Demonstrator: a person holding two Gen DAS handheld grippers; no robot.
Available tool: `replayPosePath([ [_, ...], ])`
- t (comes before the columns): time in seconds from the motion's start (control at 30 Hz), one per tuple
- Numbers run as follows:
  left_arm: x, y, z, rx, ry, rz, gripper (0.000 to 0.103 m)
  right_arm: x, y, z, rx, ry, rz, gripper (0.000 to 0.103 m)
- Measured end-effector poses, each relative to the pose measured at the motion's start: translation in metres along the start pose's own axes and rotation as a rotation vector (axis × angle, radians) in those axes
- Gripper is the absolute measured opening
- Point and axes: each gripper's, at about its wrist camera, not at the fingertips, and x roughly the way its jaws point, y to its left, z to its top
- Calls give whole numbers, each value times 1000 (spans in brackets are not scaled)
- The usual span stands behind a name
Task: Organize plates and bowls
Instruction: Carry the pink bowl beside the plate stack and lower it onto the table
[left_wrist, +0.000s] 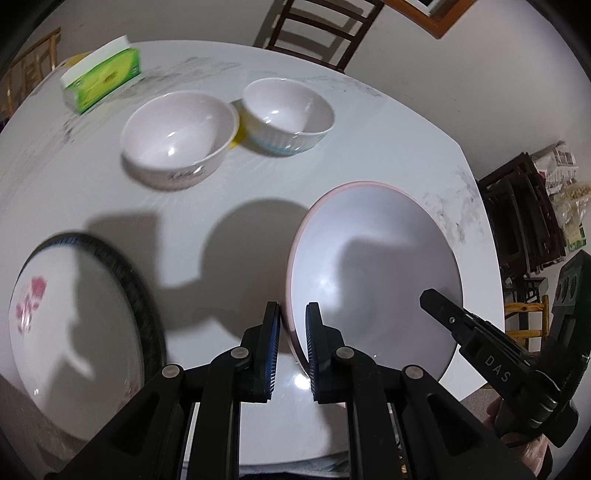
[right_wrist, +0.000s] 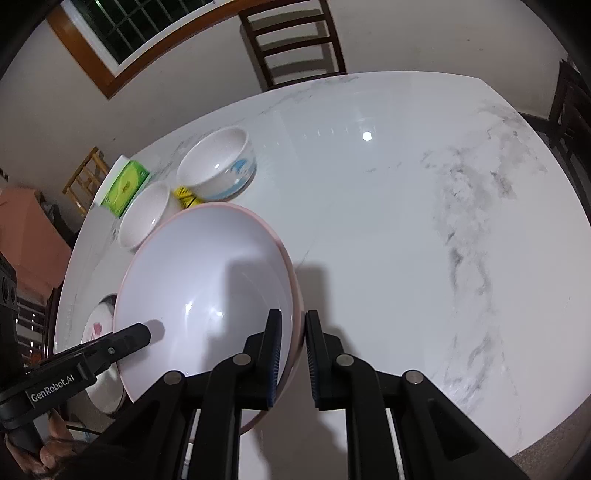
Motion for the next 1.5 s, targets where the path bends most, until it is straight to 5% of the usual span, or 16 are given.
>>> replayPosePath([
  [0.67,-7,39,-40,-44,5,14,10,9,28,-48,-24,57,12,15],
  [1.5,8,36,-45,-32,10,21,10,14,24,-54,-20,51,-1,17],
])
